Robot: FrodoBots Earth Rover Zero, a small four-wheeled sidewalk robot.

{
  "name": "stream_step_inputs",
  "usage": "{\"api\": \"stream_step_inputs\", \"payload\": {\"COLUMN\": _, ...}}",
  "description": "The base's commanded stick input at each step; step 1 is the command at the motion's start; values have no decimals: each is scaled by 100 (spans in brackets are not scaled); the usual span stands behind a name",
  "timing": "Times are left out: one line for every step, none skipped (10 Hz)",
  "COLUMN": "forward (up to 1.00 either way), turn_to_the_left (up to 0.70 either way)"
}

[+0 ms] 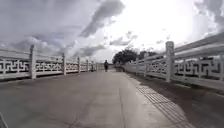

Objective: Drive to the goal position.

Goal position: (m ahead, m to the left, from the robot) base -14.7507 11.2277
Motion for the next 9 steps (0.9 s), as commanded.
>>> {"api": "stream_step_inputs", "payload": {"forward": 70, "turn_to_the_left": 0}}
{"api": "stream_step_inputs", "payload": {"forward": 70, "turn_to_the_left": 0}}
{"api": "stream_step_inputs", "payload": {"forward": 70, "turn_to_the_left": 0}}
{"api": "stream_step_inputs", "payload": {"forward": 70, "turn_to_the_left": 0}}
{"api": "stream_step_inputs", "payload": {"forward": 70, "turn_to_the_left": 0}}
{"api": "stream_step_inputs", "payload": {"forward": 70, "turn_to_the_left": 0}}
{"api": "stream_step_inputs", "payload": {"forward": 70, "turn_to_the_left": 0}}
{"api": "stream_step_inputs", "payload": {"forward": 70, "turn_to_the_left": 0}}
{"api": "stream_step_inputs", "payload": {"forward": 70, "turn_to_the_left": 0}}
